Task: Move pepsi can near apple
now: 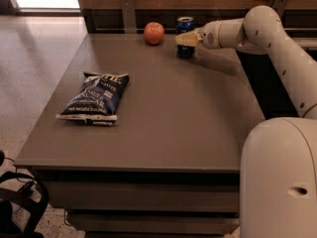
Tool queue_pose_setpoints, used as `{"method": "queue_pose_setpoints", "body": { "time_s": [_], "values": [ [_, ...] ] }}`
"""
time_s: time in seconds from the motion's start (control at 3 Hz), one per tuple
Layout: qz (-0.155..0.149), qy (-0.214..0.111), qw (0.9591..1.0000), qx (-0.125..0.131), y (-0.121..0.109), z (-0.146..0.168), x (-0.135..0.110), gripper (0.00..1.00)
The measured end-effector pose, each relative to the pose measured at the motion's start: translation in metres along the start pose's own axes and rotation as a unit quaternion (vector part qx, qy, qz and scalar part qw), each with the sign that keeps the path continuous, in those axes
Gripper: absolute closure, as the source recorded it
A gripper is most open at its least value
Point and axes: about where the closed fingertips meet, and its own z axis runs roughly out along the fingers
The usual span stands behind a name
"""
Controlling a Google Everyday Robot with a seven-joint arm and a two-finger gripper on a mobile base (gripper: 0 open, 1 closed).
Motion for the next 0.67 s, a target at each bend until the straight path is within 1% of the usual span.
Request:
{"method": "queue_pose_setpoints", "body": {
  "time_s": [0.33,0.67],
  "values": [
    [0.000,0.000,1.0000,-0.001,0.0007,0.0014,0.0004,0.04],
    [0.000,0.001,1.0000,-0.002,0.0016,0.0032,0.0010,0.00]
  ]
}}
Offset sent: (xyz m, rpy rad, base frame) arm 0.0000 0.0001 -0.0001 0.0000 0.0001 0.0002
